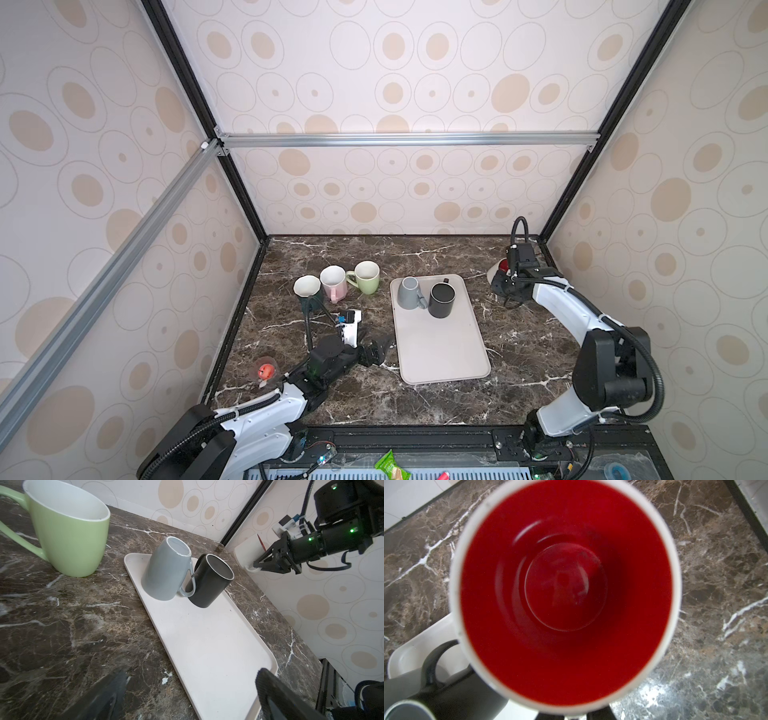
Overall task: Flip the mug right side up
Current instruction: 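Open and withdraw the left gripper while the right gripper carries the mug beyond the tray, then lower the white mug upright on the table beyond the tray and open the right gripper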
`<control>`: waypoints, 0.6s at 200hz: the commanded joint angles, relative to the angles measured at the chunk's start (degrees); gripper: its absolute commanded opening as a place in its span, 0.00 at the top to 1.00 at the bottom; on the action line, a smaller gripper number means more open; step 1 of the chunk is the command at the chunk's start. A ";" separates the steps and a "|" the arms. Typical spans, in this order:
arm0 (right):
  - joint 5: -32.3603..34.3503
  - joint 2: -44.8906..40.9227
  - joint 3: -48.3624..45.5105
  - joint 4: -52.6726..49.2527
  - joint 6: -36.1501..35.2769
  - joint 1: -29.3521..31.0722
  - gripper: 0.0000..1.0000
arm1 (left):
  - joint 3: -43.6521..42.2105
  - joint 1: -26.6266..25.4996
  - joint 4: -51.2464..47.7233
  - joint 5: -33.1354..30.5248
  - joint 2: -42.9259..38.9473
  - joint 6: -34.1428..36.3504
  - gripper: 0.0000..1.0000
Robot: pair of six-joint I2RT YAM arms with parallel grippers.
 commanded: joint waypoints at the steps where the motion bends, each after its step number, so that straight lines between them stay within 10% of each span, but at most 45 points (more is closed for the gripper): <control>1: 2.17 3.54 6.07 1.55 -2.74 -0.26 1.00 | -0.18 -0.26 1.64 -1.60 -0.23 1.92 0.02; 120: 0.68 18.42 15.51 -3.81 -5.61 -0.38 1.00 | 0.62 -0.24 2.30 -1.79 3.87 2.07 0.02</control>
